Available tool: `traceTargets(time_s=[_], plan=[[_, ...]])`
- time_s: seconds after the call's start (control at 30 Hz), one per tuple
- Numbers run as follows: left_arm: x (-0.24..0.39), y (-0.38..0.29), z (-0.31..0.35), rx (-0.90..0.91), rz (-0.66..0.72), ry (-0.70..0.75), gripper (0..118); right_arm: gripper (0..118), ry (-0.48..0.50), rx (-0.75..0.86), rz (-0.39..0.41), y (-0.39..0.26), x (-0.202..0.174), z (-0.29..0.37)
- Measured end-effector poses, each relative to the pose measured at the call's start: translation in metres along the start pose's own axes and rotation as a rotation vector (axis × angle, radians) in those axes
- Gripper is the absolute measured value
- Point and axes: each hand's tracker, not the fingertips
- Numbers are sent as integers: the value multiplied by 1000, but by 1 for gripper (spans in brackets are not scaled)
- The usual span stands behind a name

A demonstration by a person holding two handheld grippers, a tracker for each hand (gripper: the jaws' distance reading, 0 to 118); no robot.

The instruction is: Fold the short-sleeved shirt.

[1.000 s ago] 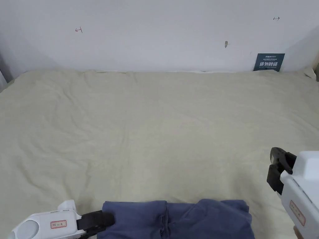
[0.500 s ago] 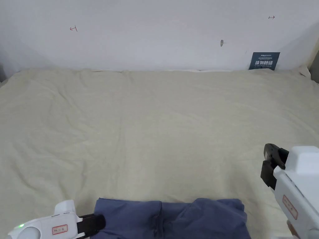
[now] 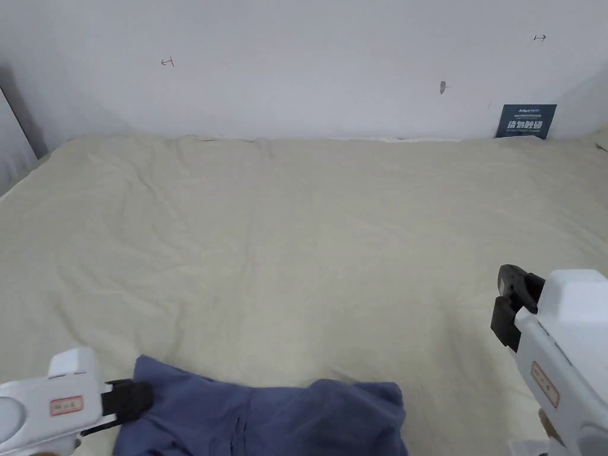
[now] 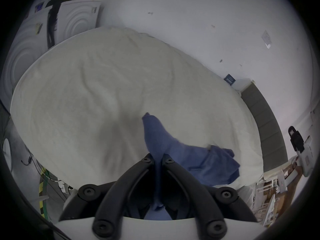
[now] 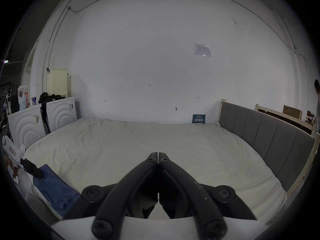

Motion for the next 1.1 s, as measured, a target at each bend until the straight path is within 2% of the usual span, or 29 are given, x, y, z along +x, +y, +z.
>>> traceTargets(time_s=[0.1,0.37,0.6,0.73,0.83,0.87,0.9,0.93,0.97,1.0,1.03,1.1], plan=[[52,-2,-3,13,-76,-64,8,2,5,1,0,1,1,2],[166,-15,-58,-112,-210,-183,8,2,-17,13,-9,2,16,12],[233,-55,-133,-239,-288,-103,8,2,-56,-4,-18,-6,32,17],[245,-75,-167,-283,-289,-101,8,2,-74,-20,-18,-10,38,19],[250,-83,-167,-285,-311,-93,12,2,-83,-25,-19,-11,40,19],[250,-83,-167,-284,-318,-98,23,2,-84,-26,-20,-11,41,20],[250,-82,-165,-292,-304,-131,39,2,-85,-25,-23,-11,41,20],[249,-80,-162,-300,-274,-189,62,2,-86,-26,-24,-11,41,19],[248,-77,-161,-306,-254,-231,89,2,-87,-27,-24,-11,41,19],[248,-75,-156,-301,-236,-257,106,2,-87,-27,-25,-11,41,19],[248,-74,-150,-279,-241,-275,115,2,-85,-27,-26,-11,40,19],[247,-69,-128,-185,-260,-277,115,2,-82,-25,-23,-9,39,19]])
